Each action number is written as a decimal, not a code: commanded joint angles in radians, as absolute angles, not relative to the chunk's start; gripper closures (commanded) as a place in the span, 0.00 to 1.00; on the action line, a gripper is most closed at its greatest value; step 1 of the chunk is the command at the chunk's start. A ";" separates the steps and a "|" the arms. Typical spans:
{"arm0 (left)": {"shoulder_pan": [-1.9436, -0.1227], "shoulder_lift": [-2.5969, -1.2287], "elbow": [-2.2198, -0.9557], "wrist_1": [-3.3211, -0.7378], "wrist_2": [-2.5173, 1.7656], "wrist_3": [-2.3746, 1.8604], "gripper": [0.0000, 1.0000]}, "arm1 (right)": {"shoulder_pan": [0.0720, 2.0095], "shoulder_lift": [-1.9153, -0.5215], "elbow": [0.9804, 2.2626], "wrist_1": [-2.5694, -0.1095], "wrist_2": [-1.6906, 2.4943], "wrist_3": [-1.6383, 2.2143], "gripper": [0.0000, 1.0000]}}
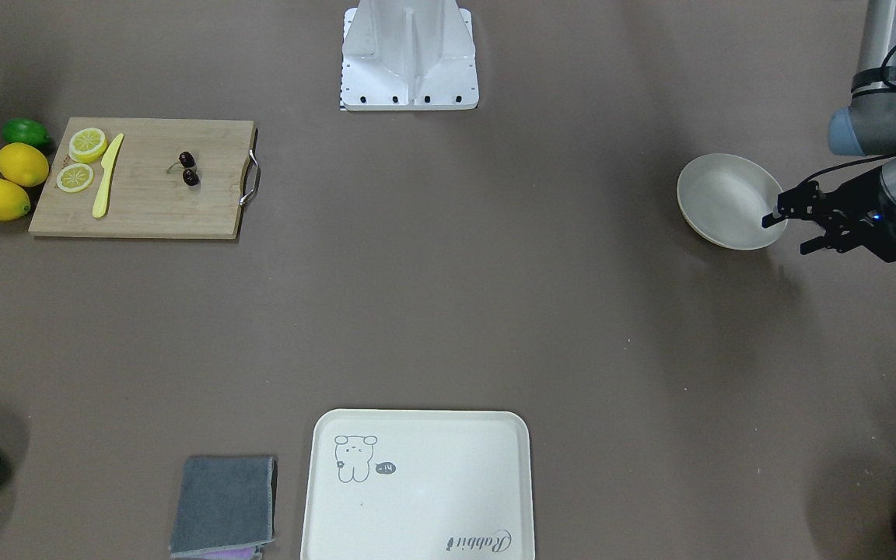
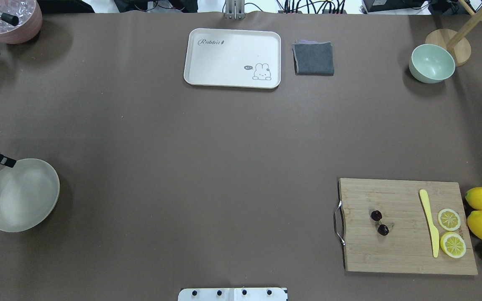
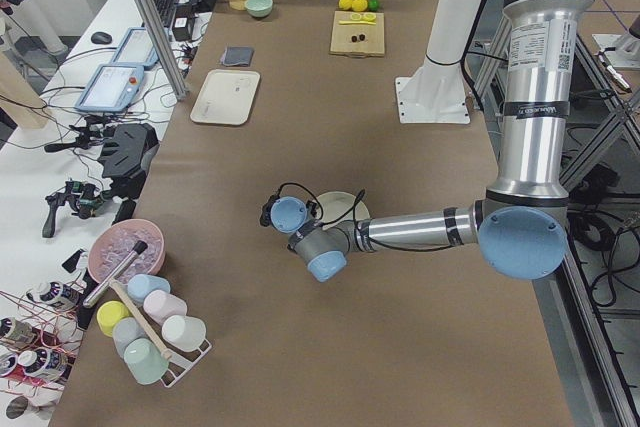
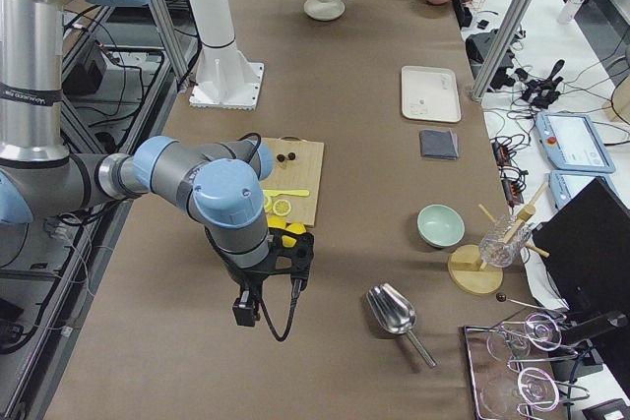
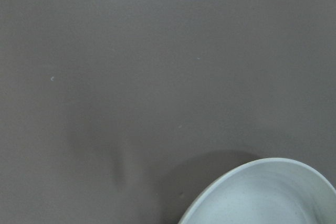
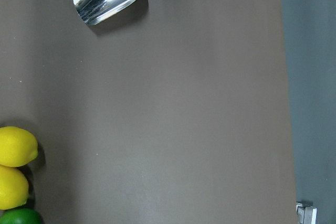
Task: Place red cherry on plate
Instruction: 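Lower the left gripper onto the rim of the white plate and grip it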
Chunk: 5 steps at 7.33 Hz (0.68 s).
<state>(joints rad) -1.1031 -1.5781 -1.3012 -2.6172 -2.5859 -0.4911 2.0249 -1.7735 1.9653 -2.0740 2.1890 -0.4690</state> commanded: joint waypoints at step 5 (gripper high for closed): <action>-1.092 -1.553 -1.262 -2.755 -2.585 -0.497 0.12 | 2.025 -1.775 1.964 -2.074 2.189 -0.469 0.00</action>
